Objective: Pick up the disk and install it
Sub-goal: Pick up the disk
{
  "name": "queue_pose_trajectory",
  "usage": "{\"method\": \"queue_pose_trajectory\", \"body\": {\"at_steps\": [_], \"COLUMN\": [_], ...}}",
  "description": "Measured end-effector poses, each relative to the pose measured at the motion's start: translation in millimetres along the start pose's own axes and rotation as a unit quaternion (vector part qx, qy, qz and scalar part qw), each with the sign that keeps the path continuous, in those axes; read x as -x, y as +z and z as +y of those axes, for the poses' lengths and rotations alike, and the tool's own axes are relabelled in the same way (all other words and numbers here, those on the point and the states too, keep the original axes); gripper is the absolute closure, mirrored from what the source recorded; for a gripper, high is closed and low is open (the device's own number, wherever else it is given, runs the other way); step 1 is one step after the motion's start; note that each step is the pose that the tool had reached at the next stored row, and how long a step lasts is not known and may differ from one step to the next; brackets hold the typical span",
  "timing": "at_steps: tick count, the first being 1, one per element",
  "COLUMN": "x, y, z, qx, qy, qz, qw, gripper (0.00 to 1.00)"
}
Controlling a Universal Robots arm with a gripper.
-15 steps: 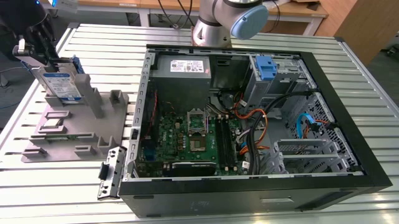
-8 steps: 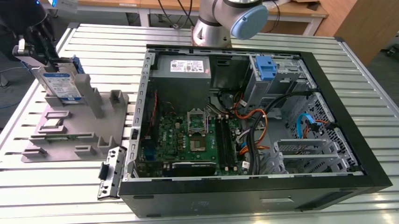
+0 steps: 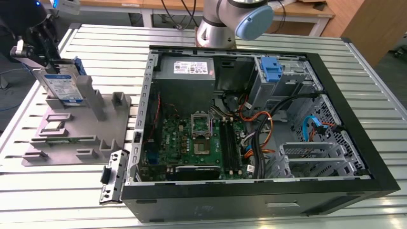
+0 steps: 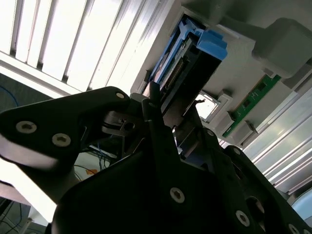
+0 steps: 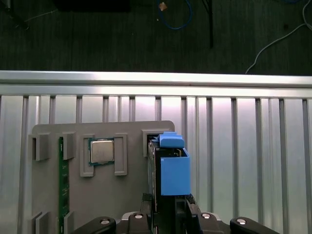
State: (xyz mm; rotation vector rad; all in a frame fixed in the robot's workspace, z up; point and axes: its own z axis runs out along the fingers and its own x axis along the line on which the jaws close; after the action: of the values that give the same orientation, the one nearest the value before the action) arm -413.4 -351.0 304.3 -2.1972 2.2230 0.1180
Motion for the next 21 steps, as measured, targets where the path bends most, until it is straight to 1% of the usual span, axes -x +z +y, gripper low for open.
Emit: {"method": "queue_pose_trajectory", "body": {"at_steps": [3, 21], "x": [0.0, 0.0], "y": [0.0, 0.0], "z": [0.0, 0.0], "qx": [0.0, -0.0001], "qy": [0.0, 0.002], "qz": [0.0, -0.0001], "qw": [1.0, 1.0], "gripper": [0.65, 0.65]}}
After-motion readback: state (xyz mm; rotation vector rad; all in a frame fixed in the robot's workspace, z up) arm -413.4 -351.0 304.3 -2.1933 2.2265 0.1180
